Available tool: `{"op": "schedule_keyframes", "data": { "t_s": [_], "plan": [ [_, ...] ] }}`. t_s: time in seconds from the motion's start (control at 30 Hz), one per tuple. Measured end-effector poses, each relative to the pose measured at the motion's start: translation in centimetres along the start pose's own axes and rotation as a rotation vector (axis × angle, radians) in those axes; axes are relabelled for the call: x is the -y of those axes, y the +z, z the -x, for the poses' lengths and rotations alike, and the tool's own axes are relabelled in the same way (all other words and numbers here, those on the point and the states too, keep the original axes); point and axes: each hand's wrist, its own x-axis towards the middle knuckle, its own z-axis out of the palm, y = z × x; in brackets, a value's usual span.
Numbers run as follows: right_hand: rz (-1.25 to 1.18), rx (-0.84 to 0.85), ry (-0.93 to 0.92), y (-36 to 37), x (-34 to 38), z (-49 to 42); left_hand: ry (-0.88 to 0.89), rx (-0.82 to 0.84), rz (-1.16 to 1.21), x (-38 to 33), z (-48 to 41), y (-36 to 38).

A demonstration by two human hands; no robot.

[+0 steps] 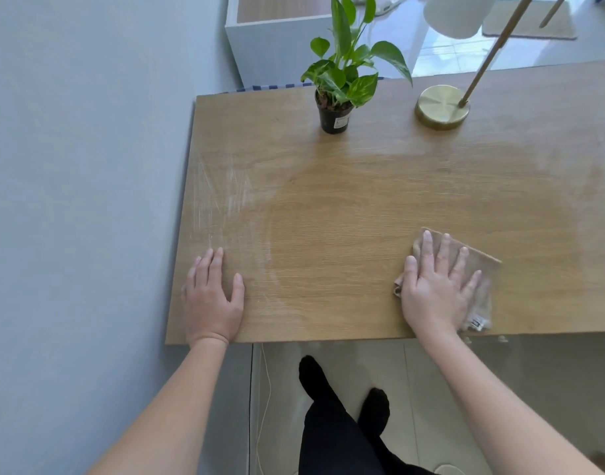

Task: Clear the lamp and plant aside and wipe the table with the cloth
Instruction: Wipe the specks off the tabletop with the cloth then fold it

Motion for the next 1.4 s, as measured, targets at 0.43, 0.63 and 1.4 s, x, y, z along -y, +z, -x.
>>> {"op": "schedule_keyframes", "data": {
  "t_s": [0.43, 0.63, 1.4],
  "plan": [
    [0.217, 0.106, -0.779, -0.2, -0.9, -1.6, -0.008, 0.026, -0.006, -0.5, -0.1, -0.5],
    [0.127, 0.115, -0.666, 0.1, 6.5, -8.0, -0.011, 0.021, -0.015, -0.3, -0.3, -0.4],
    [0.070, 0.151, -0.787, 4.6, 16.4, -3.1, -0.024, 0.018, -0.004, 0.2, -0.3, -0.1]
  ]
}}
